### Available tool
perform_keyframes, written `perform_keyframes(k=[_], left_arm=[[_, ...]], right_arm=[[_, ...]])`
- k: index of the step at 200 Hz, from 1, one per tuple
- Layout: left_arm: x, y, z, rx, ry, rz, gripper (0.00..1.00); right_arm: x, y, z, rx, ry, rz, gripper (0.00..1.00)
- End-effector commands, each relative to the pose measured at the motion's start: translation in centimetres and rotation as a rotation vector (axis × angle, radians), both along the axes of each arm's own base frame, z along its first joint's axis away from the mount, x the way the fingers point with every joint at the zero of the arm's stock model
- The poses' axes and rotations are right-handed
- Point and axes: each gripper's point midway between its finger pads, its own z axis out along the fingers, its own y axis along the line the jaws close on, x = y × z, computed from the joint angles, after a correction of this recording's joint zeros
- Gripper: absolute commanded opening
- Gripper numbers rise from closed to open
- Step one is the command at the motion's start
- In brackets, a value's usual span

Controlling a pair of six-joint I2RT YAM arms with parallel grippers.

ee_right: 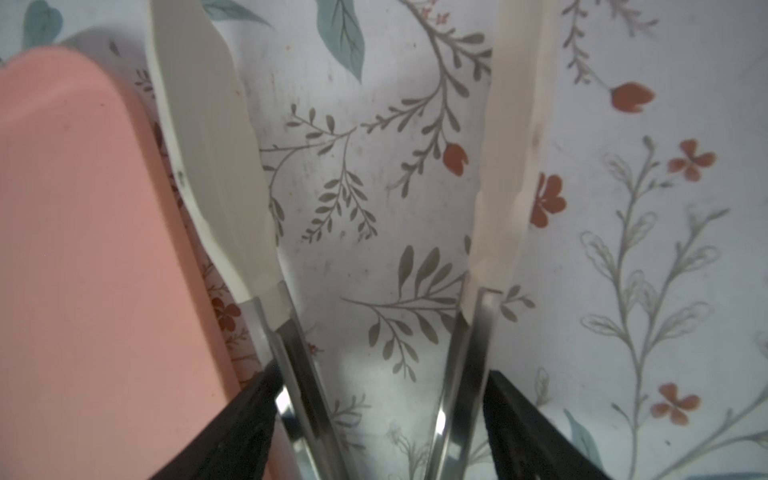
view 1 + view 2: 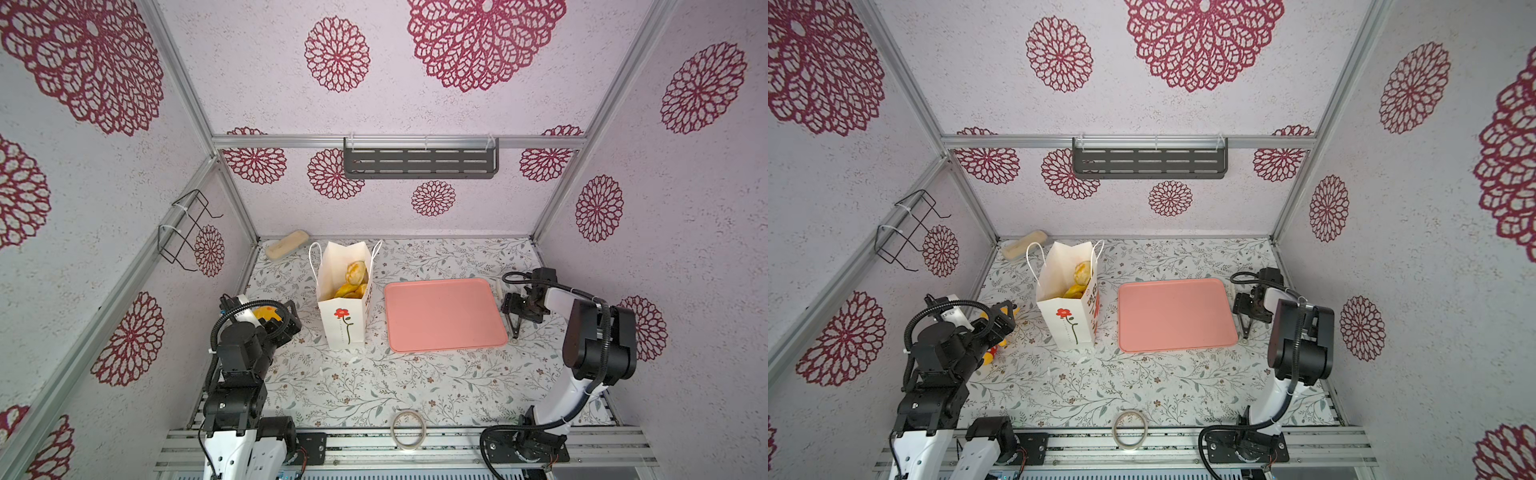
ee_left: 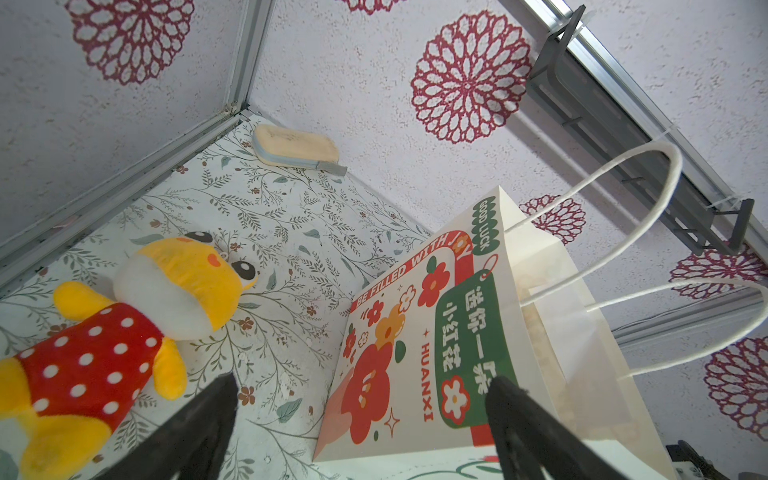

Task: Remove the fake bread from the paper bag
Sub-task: 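Close the right gripper on the metal tongs beside the pink tray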

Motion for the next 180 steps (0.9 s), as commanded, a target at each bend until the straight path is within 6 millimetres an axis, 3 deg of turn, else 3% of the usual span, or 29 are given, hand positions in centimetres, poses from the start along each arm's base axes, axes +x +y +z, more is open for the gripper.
perform_keyframes(k=[1, 46, 134, 180], left_arm=[[0.0, -0.3, 0.2, -0.003, -0.001, -0.012, 0.97], [0.1, -0.3, -0.1, -0.006, 0.009, -0.017, 0.97], [0.2, -0.7, -0.2, -0.016, 0.016, -0.032, 0.97], [0.2, -0.8, 0.0, -0.017, 0.018, -0.043, 0.97]], right_arm=[[0.4, -2.0, 0.3, -0.09, 0.009, -0.024, 0.79], [0.6, -3.2, 1.3, -0.16, -0.018, -0.053, 0.8], [-2.1, -1.8, 0.5, -0.169, -0.128, -0.156, 0.81], [-2.7, -1.4, -0.1, -0.18, -0.128, -0.152, 0.72]])
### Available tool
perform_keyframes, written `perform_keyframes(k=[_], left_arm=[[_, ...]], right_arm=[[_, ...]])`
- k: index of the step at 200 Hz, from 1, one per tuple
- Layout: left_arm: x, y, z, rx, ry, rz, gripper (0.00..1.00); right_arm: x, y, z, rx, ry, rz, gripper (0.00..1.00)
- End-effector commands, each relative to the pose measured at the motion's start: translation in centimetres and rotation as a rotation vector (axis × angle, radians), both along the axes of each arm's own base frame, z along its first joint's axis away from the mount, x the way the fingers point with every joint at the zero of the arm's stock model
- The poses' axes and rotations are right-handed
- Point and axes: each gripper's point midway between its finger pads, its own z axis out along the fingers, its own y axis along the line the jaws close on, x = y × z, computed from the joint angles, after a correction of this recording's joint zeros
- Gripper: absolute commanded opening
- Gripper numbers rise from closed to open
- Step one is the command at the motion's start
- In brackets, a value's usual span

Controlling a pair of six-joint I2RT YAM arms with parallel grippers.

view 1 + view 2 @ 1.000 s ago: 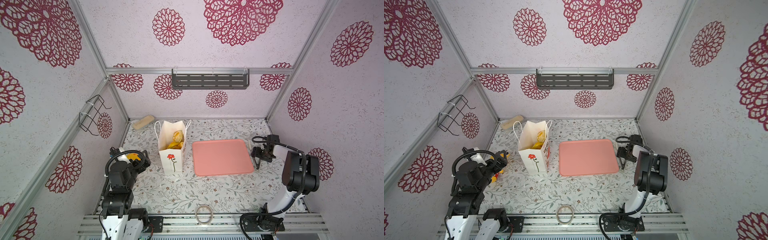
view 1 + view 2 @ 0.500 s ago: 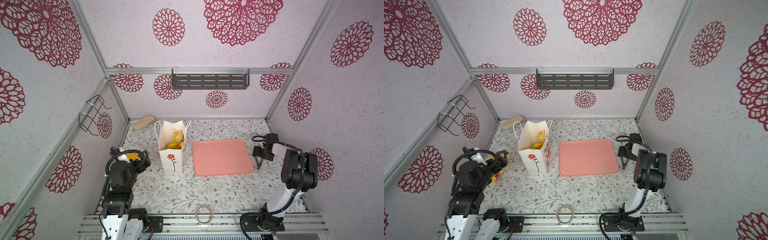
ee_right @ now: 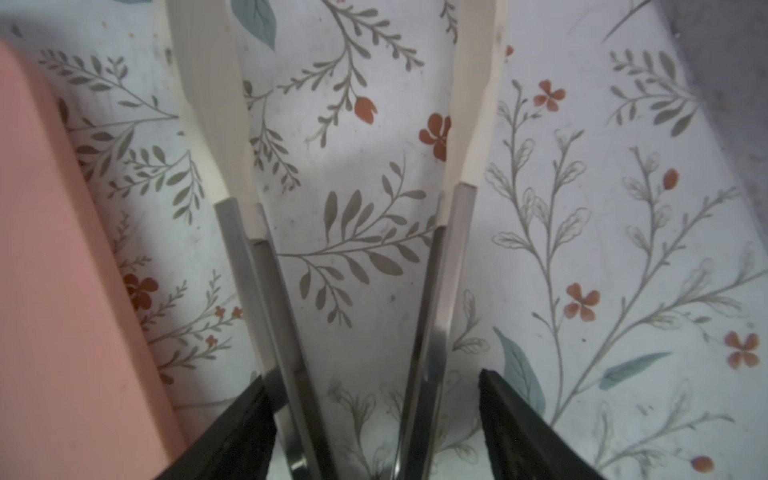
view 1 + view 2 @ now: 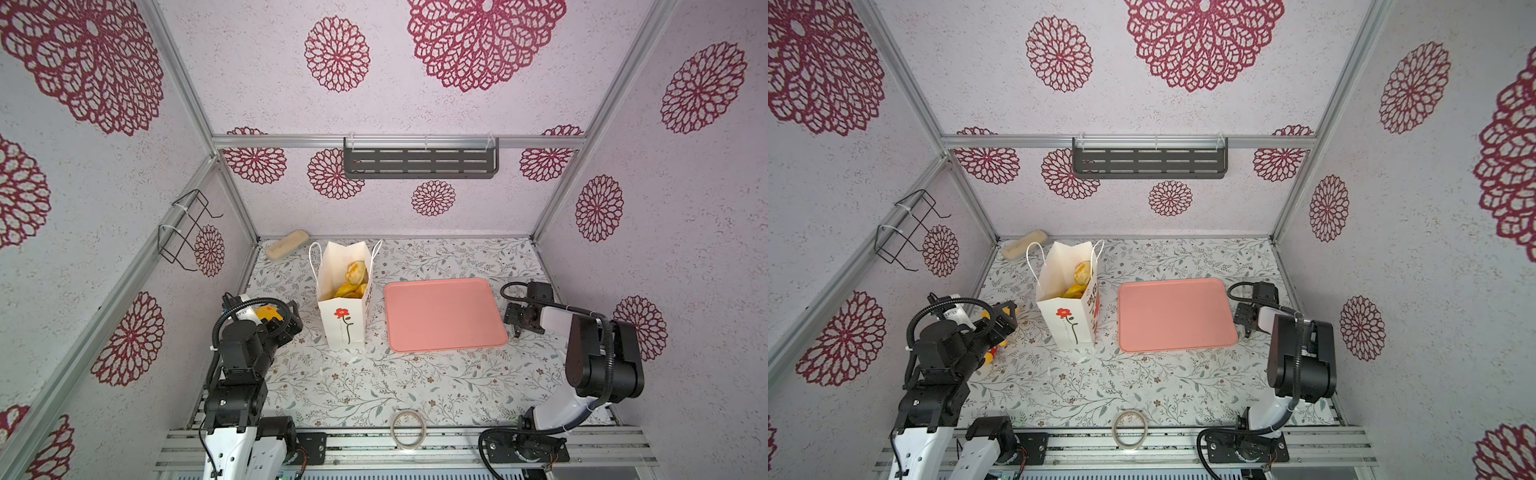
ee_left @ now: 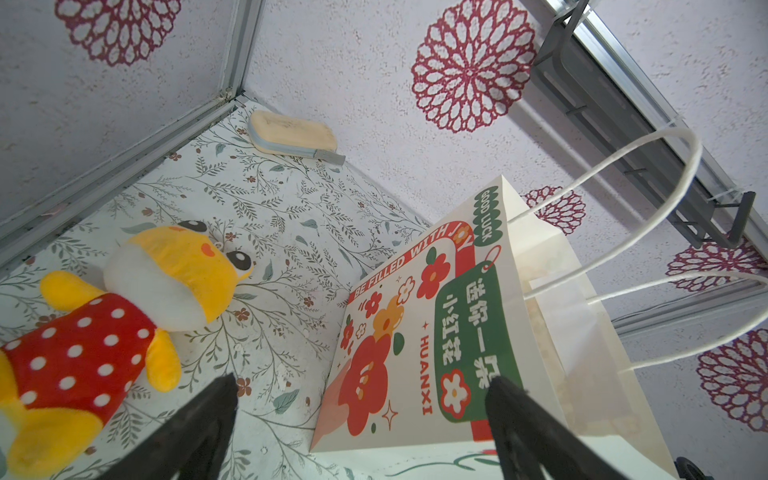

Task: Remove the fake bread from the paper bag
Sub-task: 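Close the right gripper on the metal tongs beside the pink tray, then grasp the paper bag rim with the left gripper while the right gripper lifts the tongs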

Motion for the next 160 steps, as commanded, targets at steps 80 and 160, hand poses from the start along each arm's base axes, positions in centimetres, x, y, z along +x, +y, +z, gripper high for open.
perform_keyframes(k=[80, 160], left_arm=[[-0.2, -2.2, 0.8, -0.012, 0.08, -0.128, 0.97], [-0.5, -5.7, 2.5, 0.077, 0.16, -0.272, 0.97]], right_arm=[[-0.4, -0.1, 0.7, -0.027, -0.032, -0.028, 0.38], [-1.7, 2.6, 9.7, 0.125, -0.092, -0.003, 0.39]])
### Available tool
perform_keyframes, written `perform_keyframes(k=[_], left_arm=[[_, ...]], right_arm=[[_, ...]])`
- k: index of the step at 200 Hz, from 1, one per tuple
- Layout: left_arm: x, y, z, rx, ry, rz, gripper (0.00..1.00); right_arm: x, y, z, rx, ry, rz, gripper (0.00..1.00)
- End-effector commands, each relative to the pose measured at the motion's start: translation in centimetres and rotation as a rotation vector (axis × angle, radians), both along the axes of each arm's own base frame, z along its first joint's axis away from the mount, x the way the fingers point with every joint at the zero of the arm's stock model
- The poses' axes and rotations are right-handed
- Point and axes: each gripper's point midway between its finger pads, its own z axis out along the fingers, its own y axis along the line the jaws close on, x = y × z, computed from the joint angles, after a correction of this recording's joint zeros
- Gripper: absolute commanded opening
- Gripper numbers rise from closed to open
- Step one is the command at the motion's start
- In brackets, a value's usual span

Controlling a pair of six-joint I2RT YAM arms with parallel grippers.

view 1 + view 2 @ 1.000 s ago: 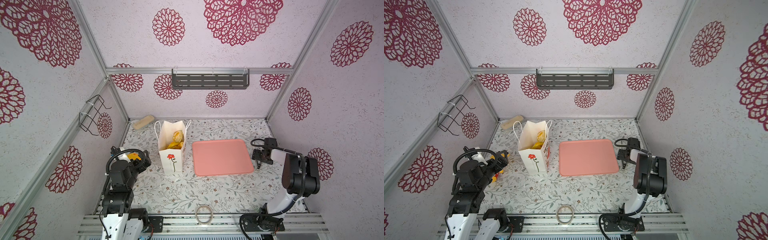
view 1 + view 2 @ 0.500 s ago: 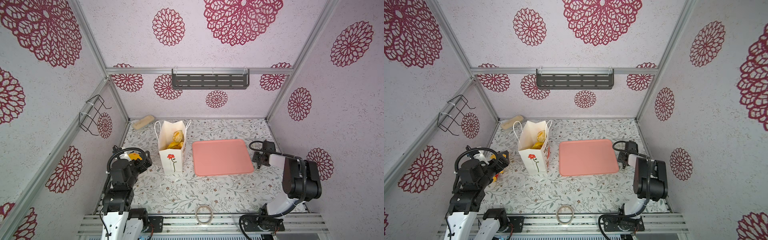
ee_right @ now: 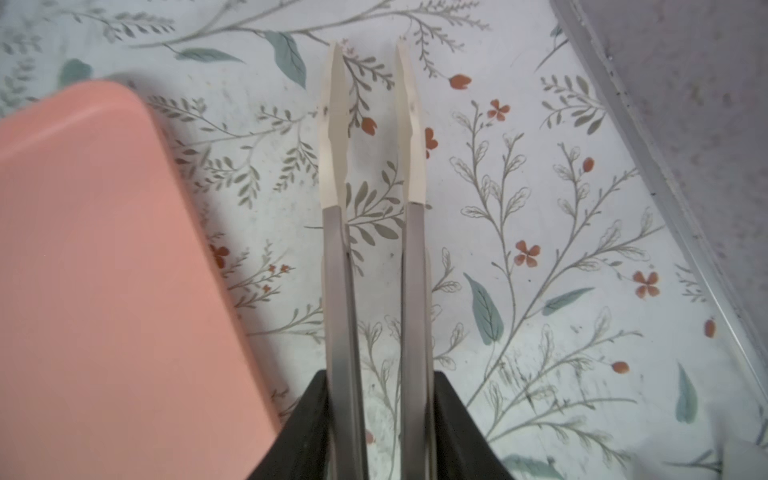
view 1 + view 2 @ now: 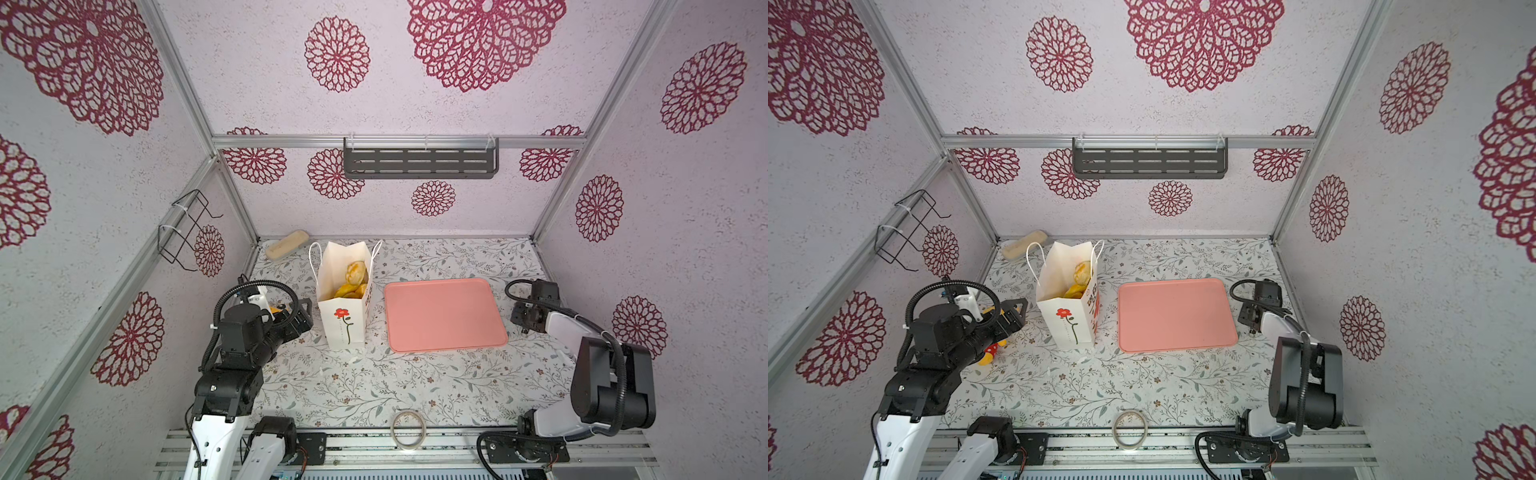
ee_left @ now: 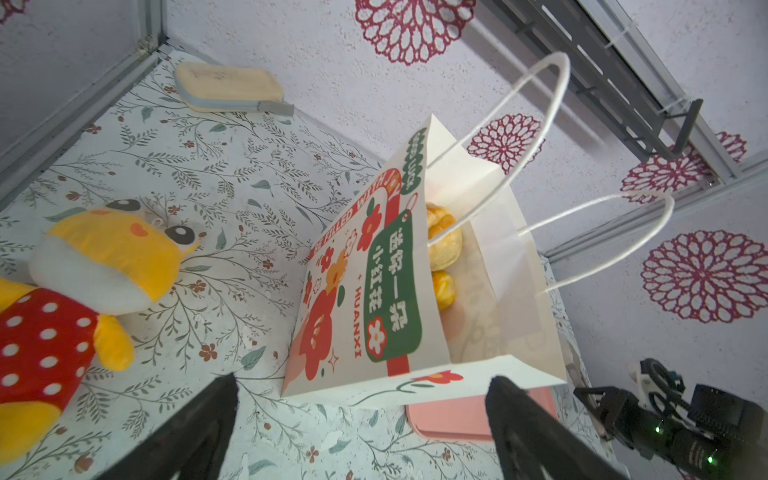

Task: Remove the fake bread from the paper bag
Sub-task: 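Grasp the paper bag rim with the left gripper while the right gripper lifts the tongs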

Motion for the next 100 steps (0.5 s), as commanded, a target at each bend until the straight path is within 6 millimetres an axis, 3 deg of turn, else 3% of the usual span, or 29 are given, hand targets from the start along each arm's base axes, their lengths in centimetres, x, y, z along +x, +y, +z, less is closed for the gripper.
perform_keyframes(k=[1, 48, 100], left_arm=[[-0.2, -0.9, -0.2, 0.063, 0.047, -0.044, 0.97], [0.4, -2.2, -0.4, 0.113, 0.121, -0.074, 0.97], [1.4, -4.5, 0.2, 0.125, 0.205, -0.166, 0.97]], right_arm=[[-0.2, 1.6, 4.3, 0.091, -0.03, 0.019, 0.4], [-2.1, 4.5, 9.5, 0.237, -0.027, 0.081, 0.43], [-5.0, 9.1, 12.9, 0.476, -0.059, 0.174, 0.48]])
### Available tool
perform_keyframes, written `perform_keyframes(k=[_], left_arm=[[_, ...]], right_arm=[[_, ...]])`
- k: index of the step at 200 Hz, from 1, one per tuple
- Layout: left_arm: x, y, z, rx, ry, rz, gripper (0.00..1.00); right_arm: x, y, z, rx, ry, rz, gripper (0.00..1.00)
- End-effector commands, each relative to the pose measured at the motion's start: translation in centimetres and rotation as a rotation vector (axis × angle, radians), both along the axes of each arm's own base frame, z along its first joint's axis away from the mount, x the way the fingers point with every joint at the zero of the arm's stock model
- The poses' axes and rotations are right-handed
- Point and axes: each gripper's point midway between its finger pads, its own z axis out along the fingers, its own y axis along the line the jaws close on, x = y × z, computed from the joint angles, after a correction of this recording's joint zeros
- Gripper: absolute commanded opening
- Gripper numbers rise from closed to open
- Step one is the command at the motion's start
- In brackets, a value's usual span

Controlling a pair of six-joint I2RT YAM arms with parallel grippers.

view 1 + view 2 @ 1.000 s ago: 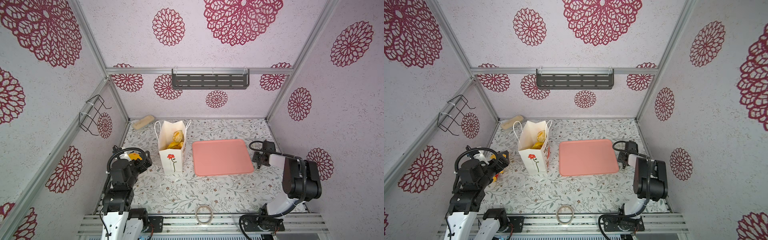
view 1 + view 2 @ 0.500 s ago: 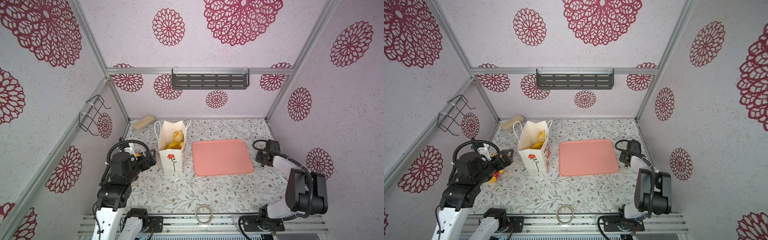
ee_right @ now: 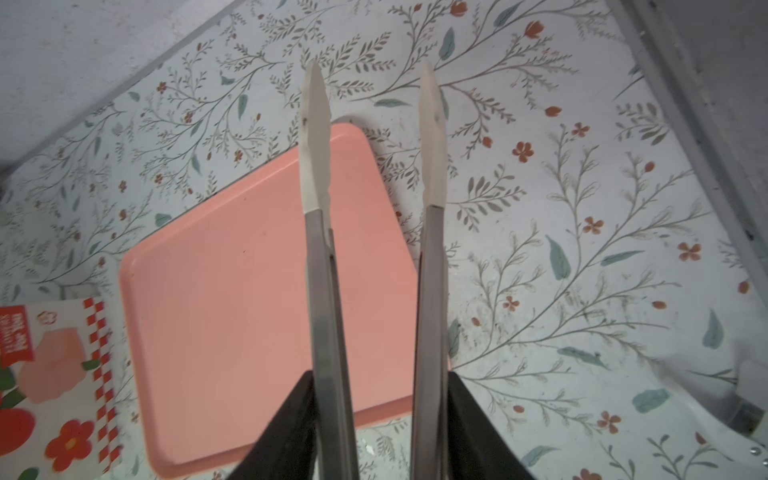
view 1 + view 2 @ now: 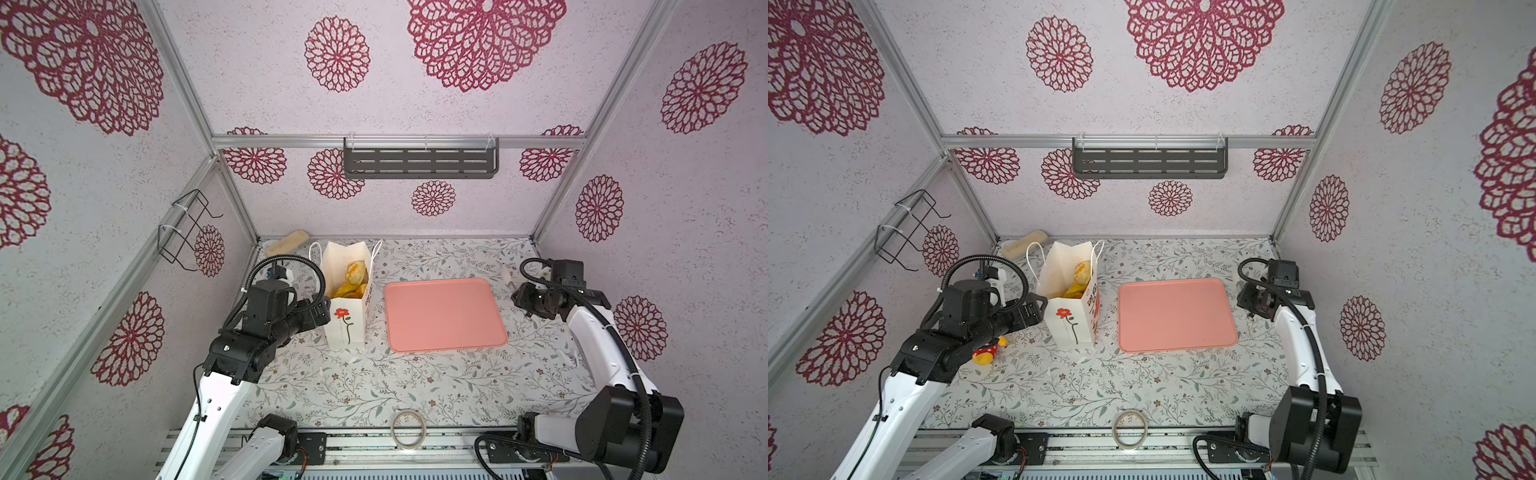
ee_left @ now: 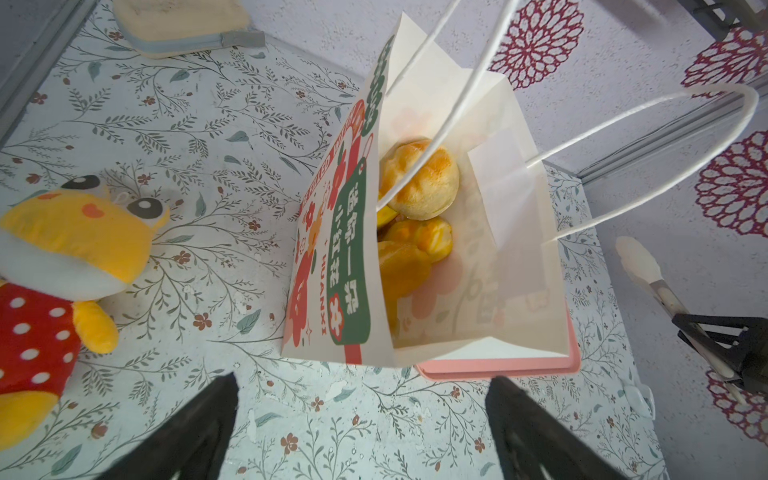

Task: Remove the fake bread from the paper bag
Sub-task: 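Grasp the paper bag rim with the left gripper while the right gripper lifts the tongs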

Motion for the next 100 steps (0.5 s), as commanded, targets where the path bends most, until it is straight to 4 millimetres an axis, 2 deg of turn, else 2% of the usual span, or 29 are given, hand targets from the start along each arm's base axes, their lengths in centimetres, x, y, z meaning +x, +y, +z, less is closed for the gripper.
perform_keyframes(k=[1, 30, 51, 79, 100], left_arm=[[0.1, -0.8, 0.7, 0.026, 0.033, -0.045, 0.97], [1.5, -0.9, 1.8, 0.081, 0.073, -0.029, 0.97], [2.8, 0.0, 2.3, 0.164, 0.095, 0.015, 0.99], [4.0, 0.9, 1.4, 0.281, 0.184, 0.038, 0.94], [4.8, 0.7, 0.6, 0.311, 0.215, 0.029, 0.91]], right_arm=[[-2.2, 3.3, 2.4, 0.174, -0.013, 0.059, 0.48], [-3.7, 5.1, 3.9, 0.263, -0.042, 0.101, 0.47], [-4.6, 6.0, 4.8, 0.285, -0.049, 0.134, 0.47], [-5.7, 6.8, 5.9, 0.297, -0.054, 0.171, 0.48], [-6.5, 7.4, 6.3, 0.309, -0.055, 0.195, 0.48]])
